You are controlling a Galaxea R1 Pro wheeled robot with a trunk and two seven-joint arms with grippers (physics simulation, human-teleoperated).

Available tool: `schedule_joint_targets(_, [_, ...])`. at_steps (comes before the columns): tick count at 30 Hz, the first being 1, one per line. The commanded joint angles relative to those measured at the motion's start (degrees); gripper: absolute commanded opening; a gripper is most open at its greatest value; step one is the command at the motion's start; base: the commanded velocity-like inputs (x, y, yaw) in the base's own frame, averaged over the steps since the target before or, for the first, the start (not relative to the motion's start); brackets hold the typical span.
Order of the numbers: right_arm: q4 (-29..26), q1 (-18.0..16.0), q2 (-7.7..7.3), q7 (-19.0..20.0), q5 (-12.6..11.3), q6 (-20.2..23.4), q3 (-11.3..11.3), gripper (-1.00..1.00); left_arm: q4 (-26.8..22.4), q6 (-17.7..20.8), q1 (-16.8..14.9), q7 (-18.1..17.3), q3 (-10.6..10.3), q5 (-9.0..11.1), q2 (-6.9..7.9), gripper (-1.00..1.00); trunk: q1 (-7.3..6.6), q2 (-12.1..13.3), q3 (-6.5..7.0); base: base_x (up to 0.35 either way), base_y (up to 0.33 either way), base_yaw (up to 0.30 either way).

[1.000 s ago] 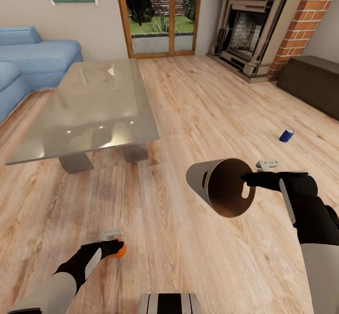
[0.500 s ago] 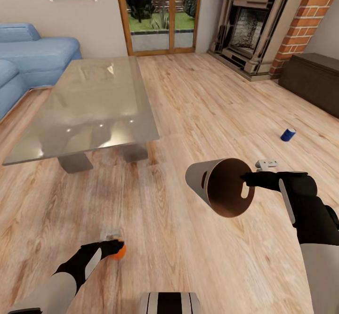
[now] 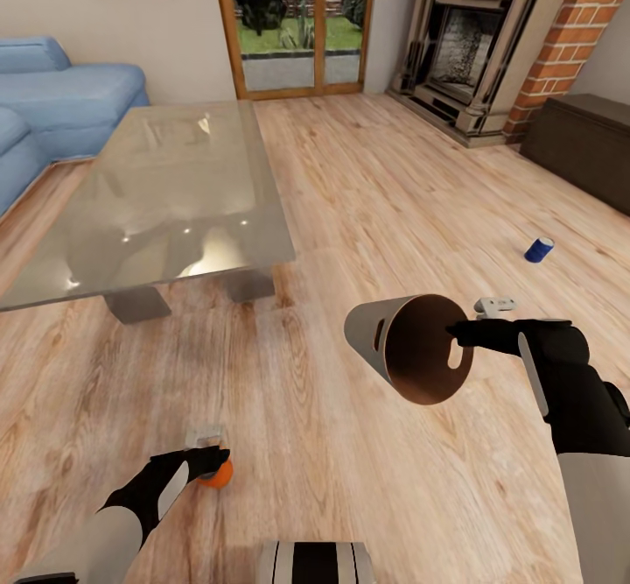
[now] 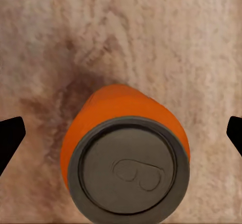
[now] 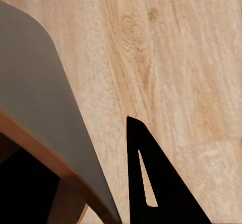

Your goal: Put the three can of soda from the living room inside the tash can in the kitchen.

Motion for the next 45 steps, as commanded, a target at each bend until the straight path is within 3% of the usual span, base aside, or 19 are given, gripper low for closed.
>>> schedule_joint_targets(1, [-0.03, -0.03, 0.00, 0.23, -1.33, 0.22, 0.01, -1.00, 0.00, 0.00, 0.00, 0.01, 0.00, 0.00, 0.00, 1.00, 0.01, -0.02, -0.22, 0.002, 0.000, 0.000])
schedule_joint_targets(8, [-0.03, -0.03, 0.01, 0.19, -1.33, 0.27, 0.02, -1.00, 0.04, 0.00, 0.00, 0.02, 0.00, 0.00, 0.00, 1.00, 0.19, -0.11, -1.77, 0.000, 0.000, 0.000])
schedule_joint_targets(21, [-0.03, -0.03, 0.04, 0.18, -1.33, 0.31, 0.10, -1.00, 0.07, 0.00, 0.00, 0.02, 0.01, 0.00, -0.02, 1.00, 0.19, -0.11, -1.77, 0.000, 0.000, 0.000])
schedule_joint_targets(27, [-0.03, -0.03, 0.07, 0.18, -1.33, 0.31, 0.10, -1.00, 0.08, 0.00, 0.00, 0.02, -0.01, 0.00, -0.16, 1.00, 0.35, -0.19, -3.10, 0.000, 0.000, 0.000])
schedule_joint_targets(34, [-0.03, -0.02, 0.09, 0.21, -1.33, 0.31, 0.10, -1.00, 0.05, -0.02, 0.00, 0.02, 0.00, 0.00, -0.40, 1.00, 0.35, -0.19, -3.10, 0.000, 0.000, 0.000])
schedule_joint_targets(35, [-0.03, -0.02, 0.09, 0.20, -1.33, 0.31, 0.10, -1.00, 0.06, -0.03, 0.00, 0.02, 0.00, 0.00, -0.40, -1.00, 0.35, -0.19, -3.10, 0.000, 0.000, 0.000])
schedule_joint_targets(45, [-0.03, 0.00, 0.10, 0.18, -1.33, 0.39, 0.12, -1.00, 0.02, -0.26, 0.00, -0.29, -0.07, 0.00, -0.35, -1.00, 0.32, -0.18, -2.88, 0.000, 0.000, 0.000])
